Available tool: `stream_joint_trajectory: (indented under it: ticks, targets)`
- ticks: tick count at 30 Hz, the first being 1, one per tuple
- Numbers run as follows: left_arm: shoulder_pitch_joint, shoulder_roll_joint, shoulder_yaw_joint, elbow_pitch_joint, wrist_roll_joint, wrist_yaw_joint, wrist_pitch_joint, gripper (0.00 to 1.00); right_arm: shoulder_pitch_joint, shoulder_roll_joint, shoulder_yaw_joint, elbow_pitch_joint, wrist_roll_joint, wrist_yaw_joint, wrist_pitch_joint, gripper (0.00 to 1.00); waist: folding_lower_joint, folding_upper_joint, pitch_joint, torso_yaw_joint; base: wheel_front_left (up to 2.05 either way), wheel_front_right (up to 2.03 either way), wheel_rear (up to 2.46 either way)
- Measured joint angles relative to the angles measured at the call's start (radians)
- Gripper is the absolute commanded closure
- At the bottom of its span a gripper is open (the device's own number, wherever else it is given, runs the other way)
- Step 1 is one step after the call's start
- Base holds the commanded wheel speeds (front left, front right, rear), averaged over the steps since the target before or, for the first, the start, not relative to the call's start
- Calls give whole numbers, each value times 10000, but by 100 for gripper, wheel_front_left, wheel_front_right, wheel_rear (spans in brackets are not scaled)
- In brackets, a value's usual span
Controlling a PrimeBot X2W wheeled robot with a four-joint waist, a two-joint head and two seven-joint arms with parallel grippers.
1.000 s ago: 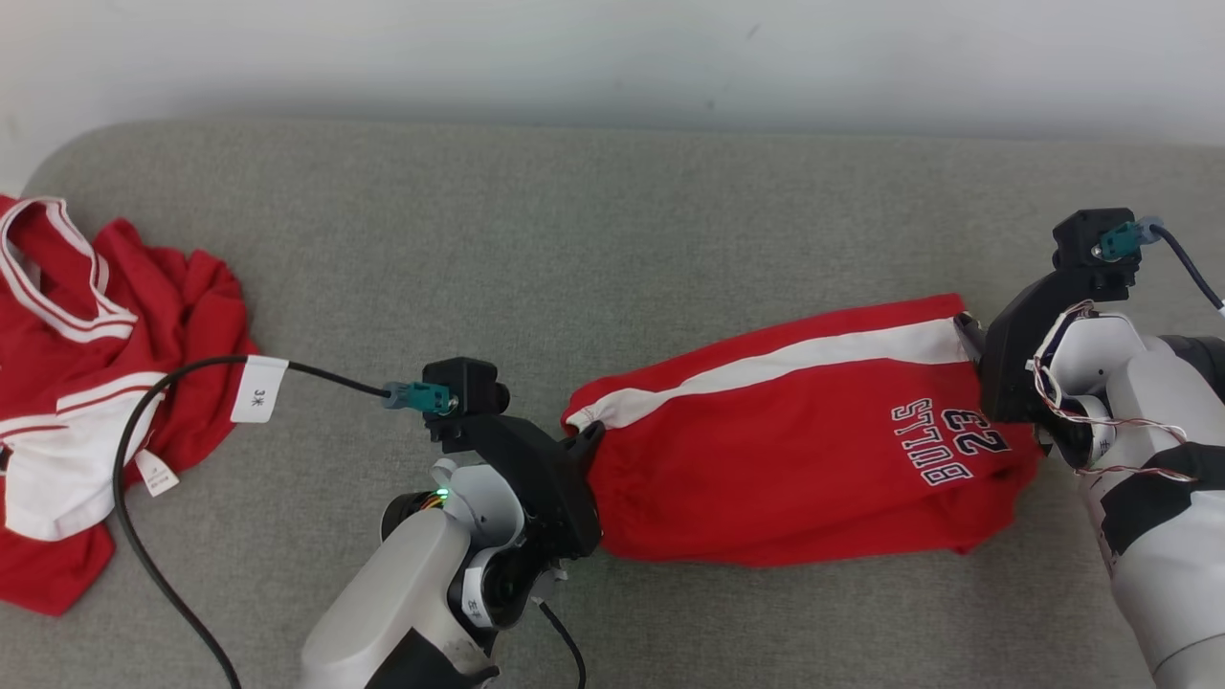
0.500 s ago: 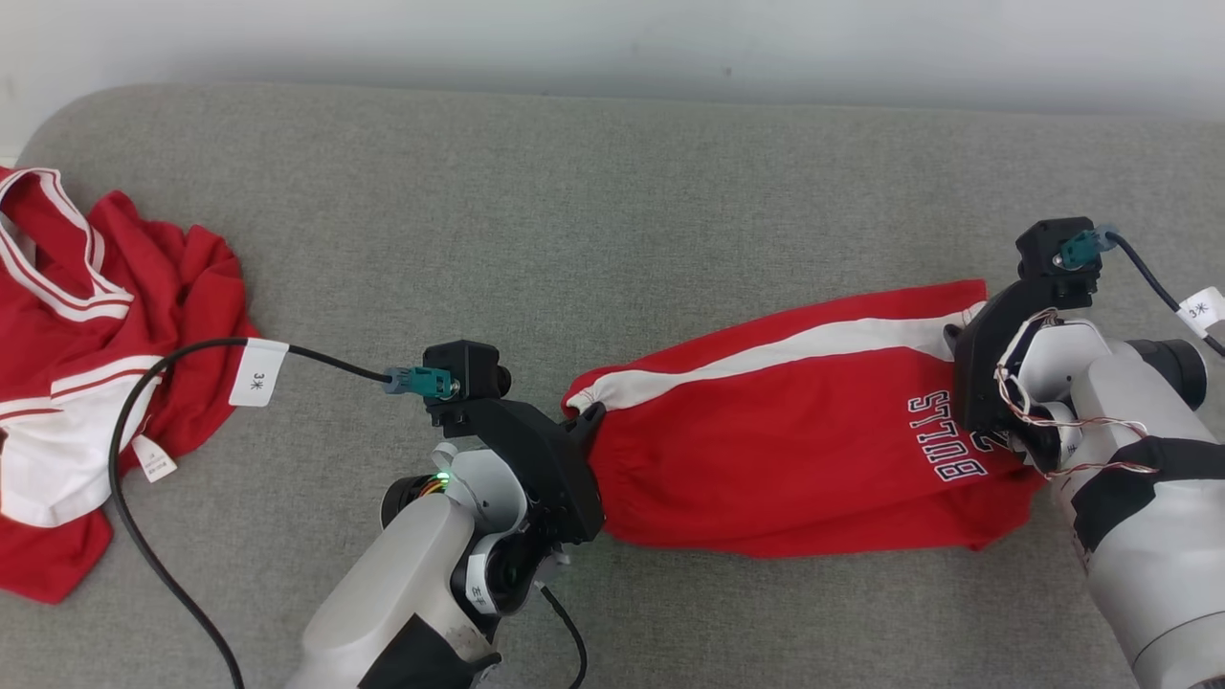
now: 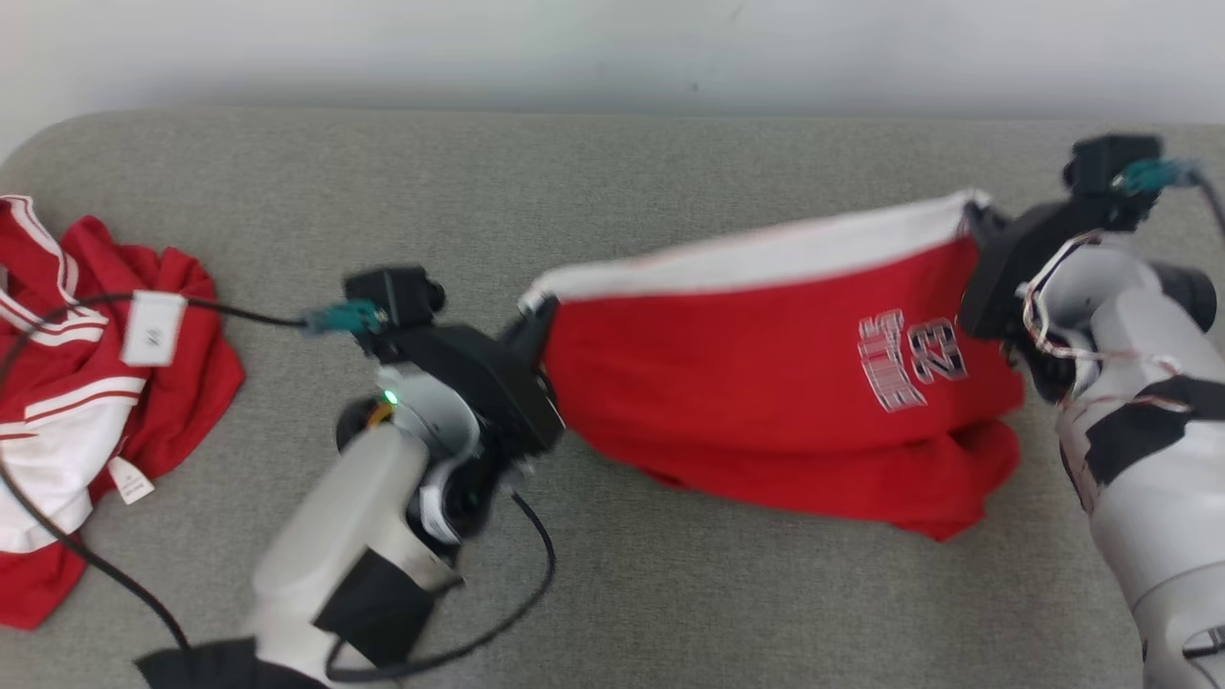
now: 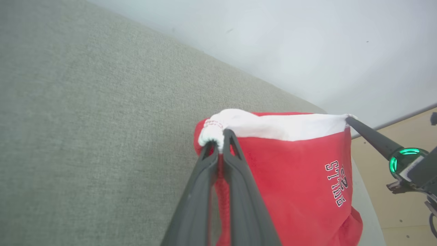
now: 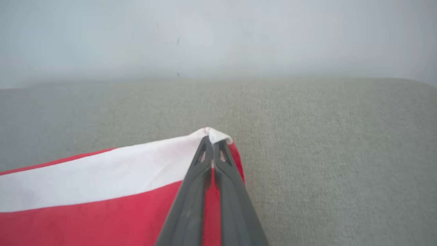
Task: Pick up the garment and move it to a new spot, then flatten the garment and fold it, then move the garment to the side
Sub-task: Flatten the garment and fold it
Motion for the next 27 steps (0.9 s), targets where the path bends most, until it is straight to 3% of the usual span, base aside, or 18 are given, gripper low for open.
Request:
stream_joint_trajectory:
  ticks: [8, 16, 23, 27]
  targets:
    - [-1687, 727, 769, 29, -71, -610, -571, 100, -1778, 713, -941, -161, 631, 0, -2234, 100, 1, 0, 90, -638, 0, 0, 0]
    - [-3728, 895, 1248, 119, 1080, -899, -3590, 100, -3687, 915, -639, -268, 40, 0, -4445, 100, 1, 0, -61, -1267, 0, 0, 0]
    - [-4097, 683, 1499, -445, 2360, -1231, -4000, 100, -3830, 556, 15, -807, -472, 0, -4753, 100, -2, -2, -203, -1539, 0, 0, 0]
    - [-2845, 447, 826, -79, 2867, -1413, -4000, 100, -2923, 362, 838, -303, -443, 0, -4688, 100, 0, -1, -48, -1587, 0, 0, 0]
